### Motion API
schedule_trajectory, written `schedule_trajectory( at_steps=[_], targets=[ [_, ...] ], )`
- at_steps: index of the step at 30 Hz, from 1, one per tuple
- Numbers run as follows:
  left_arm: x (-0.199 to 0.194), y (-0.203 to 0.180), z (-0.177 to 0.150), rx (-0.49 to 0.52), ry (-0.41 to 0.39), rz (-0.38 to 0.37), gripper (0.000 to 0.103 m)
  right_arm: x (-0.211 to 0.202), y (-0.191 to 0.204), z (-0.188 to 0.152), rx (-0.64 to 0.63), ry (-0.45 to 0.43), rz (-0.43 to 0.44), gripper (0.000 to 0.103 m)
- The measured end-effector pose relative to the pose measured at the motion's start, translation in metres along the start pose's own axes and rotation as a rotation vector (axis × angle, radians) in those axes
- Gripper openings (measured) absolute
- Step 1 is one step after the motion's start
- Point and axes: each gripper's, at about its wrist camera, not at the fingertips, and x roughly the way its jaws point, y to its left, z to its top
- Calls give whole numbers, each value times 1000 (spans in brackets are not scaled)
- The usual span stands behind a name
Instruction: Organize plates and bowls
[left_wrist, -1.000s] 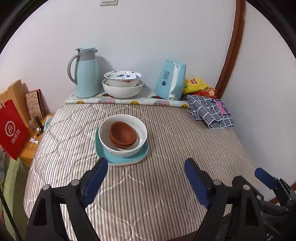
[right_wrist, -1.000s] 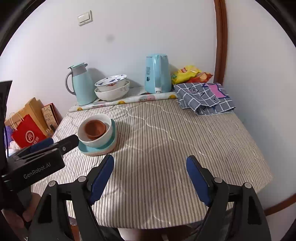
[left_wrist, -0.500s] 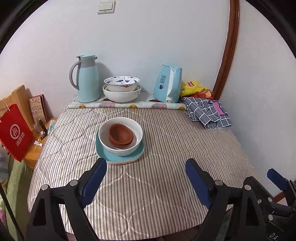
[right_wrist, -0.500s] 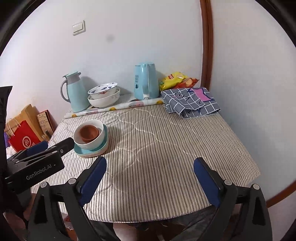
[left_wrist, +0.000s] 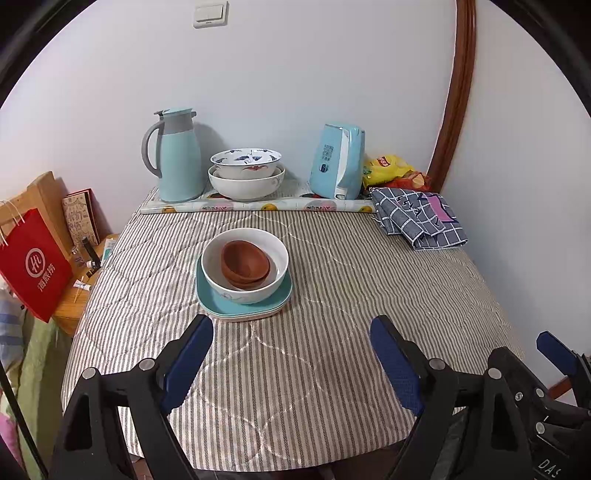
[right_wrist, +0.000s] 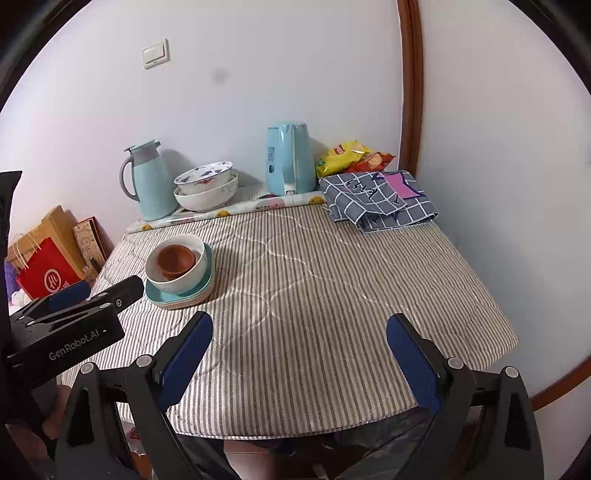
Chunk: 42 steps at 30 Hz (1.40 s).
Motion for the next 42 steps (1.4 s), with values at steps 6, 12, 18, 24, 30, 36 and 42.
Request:
schedule_trajectory(
  at_steps=[6, 12, 18, 24, 30, 36, 42],
  targets=[
    [-2, 0, -1, 1, -5, 6, 87, 0, -1, -2, 2, 2, 2, 94],
    [-3, 0, -1, 2, -7, 7, 87, -3, 1, -3, -3, -4, 6, 94],
    [-4, 0, -1, 2, -8, 9, 87, -3, 2, -3, -4, -5, 7, 94],
    [-4, 1, -2, 0, -6, 14, 87, -4, 3, -2, -2, -2, 12, 94],
    [-5, 2, -2, 2, -6, 17, 87, -4, 3, -1, 2, -3, 16, 94],
    [-7, 4, -4, 1, -5, 20, 87, -4, 4, -2, 3, -7, 19, 94],
    [-8, 4, -3, 2, -9, 22, 87, -6, 4, -2, 5, -8, 20, 94]
  ],
)
